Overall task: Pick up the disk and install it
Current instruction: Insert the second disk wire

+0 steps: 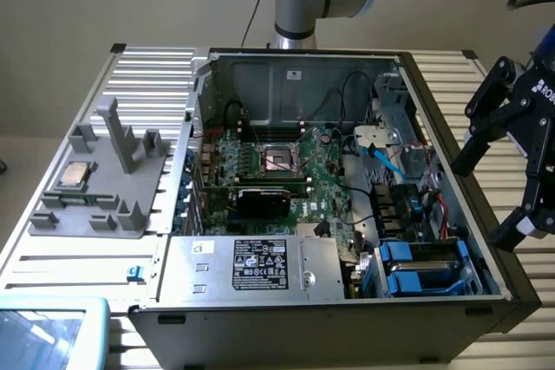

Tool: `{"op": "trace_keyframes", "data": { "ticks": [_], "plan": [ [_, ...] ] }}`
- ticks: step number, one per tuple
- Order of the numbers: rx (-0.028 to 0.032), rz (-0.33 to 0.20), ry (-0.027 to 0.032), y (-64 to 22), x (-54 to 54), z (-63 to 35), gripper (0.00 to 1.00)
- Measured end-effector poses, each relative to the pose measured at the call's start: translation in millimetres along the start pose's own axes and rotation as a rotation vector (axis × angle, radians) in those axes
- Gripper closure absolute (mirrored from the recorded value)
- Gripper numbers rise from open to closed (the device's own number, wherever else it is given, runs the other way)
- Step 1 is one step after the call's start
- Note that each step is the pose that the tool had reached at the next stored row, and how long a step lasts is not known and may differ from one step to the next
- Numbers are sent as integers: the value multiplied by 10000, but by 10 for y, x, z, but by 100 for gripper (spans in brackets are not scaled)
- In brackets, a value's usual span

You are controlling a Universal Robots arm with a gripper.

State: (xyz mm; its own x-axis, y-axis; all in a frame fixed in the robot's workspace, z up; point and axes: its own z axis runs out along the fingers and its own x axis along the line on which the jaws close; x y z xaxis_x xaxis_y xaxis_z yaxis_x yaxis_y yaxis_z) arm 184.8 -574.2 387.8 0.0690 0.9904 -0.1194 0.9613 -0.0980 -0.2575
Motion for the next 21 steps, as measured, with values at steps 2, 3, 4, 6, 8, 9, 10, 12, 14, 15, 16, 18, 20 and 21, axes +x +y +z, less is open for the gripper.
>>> {"op": "trace_keyframes", "data": {
  "ticks": [2,3,4,6,8,9,10,12,14,15,16,18,20,21],
  "plan": [
    [-21,-1,2,-1,0,0,10],
    [-41,2,5,-2,-1,1,10],
    [-82,6,9,-4,-2,1,10],
    [-279,25,28,-9,-2,2,10],
    [-610,56,61,-21,-3,6,10],
    [-788,74,79,-28,-3,8,10],
    [-961,87,94,-33,-4,10,10],
    [-1060,92,97,-37,-4,11,10],
    [-1061,91,97,-37,-4,11,10],
    [-1061,89,97,-37,-4,11,10],
    [-1062,91,98,-45,-4,14,10],
    [-1100,93,101,-63,-6,18,10],
    [-1264,95,94,-77,-7,22,10],
    [-1340,79,83,-79,-7,22,10]
  ]
}}
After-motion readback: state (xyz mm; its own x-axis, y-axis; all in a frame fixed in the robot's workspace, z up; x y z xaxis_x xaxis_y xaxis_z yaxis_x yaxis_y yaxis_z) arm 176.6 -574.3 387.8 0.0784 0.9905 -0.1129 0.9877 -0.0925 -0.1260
